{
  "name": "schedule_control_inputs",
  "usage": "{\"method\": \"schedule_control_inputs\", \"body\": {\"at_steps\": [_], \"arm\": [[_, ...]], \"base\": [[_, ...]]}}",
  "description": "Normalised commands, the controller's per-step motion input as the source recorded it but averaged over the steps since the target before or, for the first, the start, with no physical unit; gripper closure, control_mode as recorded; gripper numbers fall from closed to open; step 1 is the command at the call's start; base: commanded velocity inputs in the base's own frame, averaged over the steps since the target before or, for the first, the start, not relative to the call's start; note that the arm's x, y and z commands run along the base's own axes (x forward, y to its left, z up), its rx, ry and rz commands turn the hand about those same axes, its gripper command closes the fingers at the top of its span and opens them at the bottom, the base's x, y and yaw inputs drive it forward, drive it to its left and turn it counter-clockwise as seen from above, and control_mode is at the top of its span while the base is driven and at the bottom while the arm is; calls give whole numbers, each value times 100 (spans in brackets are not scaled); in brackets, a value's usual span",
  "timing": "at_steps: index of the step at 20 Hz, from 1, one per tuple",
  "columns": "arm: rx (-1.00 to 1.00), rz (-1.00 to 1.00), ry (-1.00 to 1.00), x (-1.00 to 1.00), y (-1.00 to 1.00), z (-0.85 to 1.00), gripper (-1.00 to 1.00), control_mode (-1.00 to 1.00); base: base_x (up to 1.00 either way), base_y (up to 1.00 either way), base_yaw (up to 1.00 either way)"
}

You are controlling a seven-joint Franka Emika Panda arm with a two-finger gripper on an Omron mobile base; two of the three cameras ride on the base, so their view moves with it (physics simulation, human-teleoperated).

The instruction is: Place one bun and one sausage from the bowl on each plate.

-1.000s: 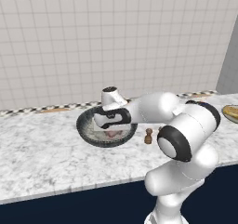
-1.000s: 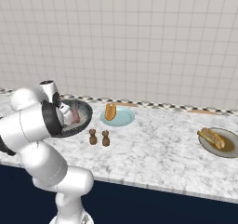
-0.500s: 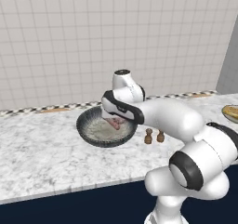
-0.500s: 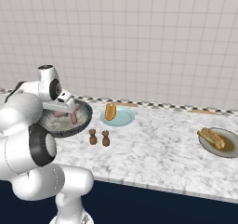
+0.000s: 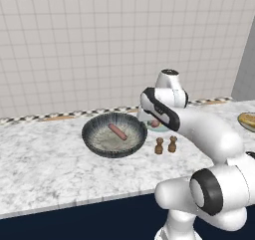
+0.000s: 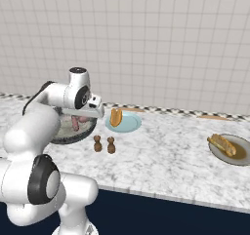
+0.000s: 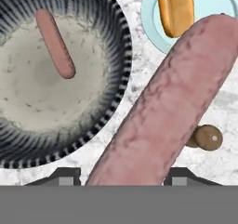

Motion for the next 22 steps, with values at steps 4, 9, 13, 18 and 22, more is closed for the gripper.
{"method": "schedule_control_inputs", "body": {"at_steps": [4, 9, 13, 18, 22], "arm": [[11, 21, -3, 49, -90, -2, 100, -100], [2, 27, 0, 85, -80, -17, 100, -100], [-3, 20, 7, 100, -11, -1, 100, -100], [-9, 12, 19, 100, 8, -7, 100, -100], [-8, 14, 15, 74, 0, -36, 100, -100]], "base": [[0, 0, 0], [0, 0, 0], [0, 0, 0], [0, 0, 0], [0, 0, 0]]}}
